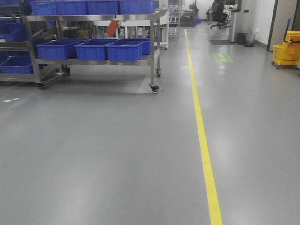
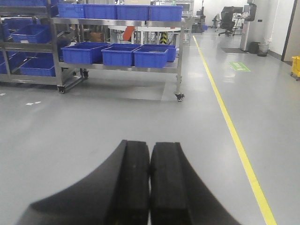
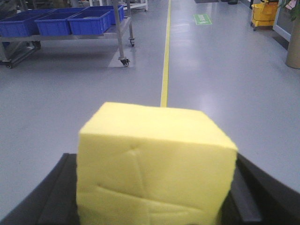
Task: Place yellow foam block on left shelf second layer
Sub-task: 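Drive the base along the yellow floor line toward the shelf racks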
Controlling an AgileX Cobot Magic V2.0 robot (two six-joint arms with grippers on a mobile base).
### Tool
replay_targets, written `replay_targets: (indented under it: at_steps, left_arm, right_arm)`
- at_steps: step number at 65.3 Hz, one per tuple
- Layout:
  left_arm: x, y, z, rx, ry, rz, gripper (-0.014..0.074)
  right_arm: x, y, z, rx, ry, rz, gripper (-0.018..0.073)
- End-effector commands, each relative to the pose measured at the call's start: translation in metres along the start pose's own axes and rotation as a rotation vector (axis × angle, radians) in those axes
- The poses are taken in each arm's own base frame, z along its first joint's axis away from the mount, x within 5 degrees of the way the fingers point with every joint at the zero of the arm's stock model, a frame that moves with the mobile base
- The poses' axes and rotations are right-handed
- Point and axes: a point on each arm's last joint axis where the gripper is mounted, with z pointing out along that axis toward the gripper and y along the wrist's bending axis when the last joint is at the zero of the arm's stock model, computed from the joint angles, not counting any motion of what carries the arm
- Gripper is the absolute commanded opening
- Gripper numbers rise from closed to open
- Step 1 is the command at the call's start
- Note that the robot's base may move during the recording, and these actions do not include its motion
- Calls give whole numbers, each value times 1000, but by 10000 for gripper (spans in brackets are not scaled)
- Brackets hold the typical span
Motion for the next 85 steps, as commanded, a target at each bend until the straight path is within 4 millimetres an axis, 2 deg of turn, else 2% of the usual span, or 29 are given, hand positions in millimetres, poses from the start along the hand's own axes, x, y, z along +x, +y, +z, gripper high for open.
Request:
replay_targets:
  at_steps: [1, 85]
  left_arm:
    - [1, -1, 1, 18, -52, -6, 136]
    - [1, -1, 1, 18, -52, -6, 136]
  right_arm:
    - [-15, 1, -2, -3, -97, -21, 257]
    - [-15, 1, -2, -3, -97, -21, 256]
